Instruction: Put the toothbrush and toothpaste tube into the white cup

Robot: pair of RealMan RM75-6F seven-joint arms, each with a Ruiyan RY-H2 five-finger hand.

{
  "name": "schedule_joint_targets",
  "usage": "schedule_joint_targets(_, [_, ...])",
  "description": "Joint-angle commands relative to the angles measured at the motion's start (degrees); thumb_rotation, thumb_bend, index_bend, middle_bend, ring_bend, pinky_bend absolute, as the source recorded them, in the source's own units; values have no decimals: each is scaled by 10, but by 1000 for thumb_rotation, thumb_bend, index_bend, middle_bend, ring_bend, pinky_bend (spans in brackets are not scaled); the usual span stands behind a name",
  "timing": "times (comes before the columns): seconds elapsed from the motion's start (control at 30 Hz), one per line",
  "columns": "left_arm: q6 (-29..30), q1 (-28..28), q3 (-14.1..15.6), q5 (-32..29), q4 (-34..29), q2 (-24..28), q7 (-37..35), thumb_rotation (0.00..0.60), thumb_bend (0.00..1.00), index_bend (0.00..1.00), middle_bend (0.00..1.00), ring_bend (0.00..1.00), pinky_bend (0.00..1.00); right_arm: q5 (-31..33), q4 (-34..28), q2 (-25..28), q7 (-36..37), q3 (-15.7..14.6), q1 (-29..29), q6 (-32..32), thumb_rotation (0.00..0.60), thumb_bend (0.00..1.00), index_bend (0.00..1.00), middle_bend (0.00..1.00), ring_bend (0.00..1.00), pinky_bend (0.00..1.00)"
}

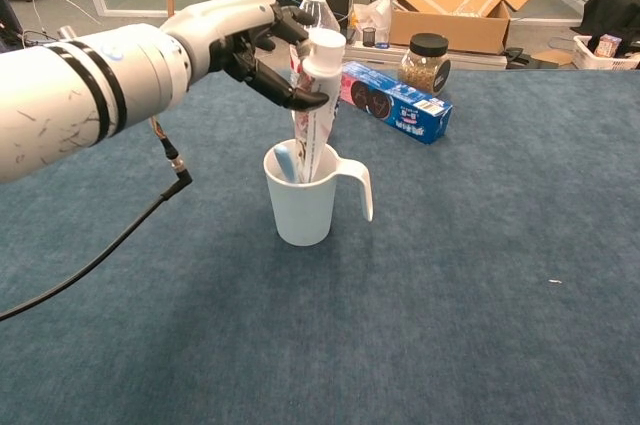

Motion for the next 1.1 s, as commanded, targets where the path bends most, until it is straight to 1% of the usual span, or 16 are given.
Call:
schedule_joint_targets(0.03, [-11, 5, 3, 5, 4, 2, -14, 600, 463, 634, 32, 14, 53, 1, 0, 0, -1, 0, 0, -1, 600, 109, 353, 226, 186, 446])
schedule_joint_targets(0.27, [-51, 22, 13, 34, 10, 17, -76, 600, 463, 630, 32, 10, 53, 0, -3, -1, -8, 0, 1, -3, 600, 108, 353, 226, 186, 446])
schedule_joint_targets(0.53, [-74, 34, 26, 63, 29, 15, -120, 600, 463, 621, 32, 11, 54, 0, -4, -1, -11, -1, 1, -3, 600, 108, 353, 226, 186, 446])
schedule_joint_targets(0.83, [-88, 37, 35, 67, 48, 9, -130, 600, 463, 609, 32, 11, 53, 0, -4, -1, -9, -1, 1, -2, 600, 109, 353, 226, 186, 446])
schedule_joint_targets(1.1, [-101, 32, 38, 50, 57, 5, -116, 600, 463, 604, 32, 10, 53, 1, -4, 0, -9, 0, 1, -4, 600, 108, 353, 226, 186, 446])
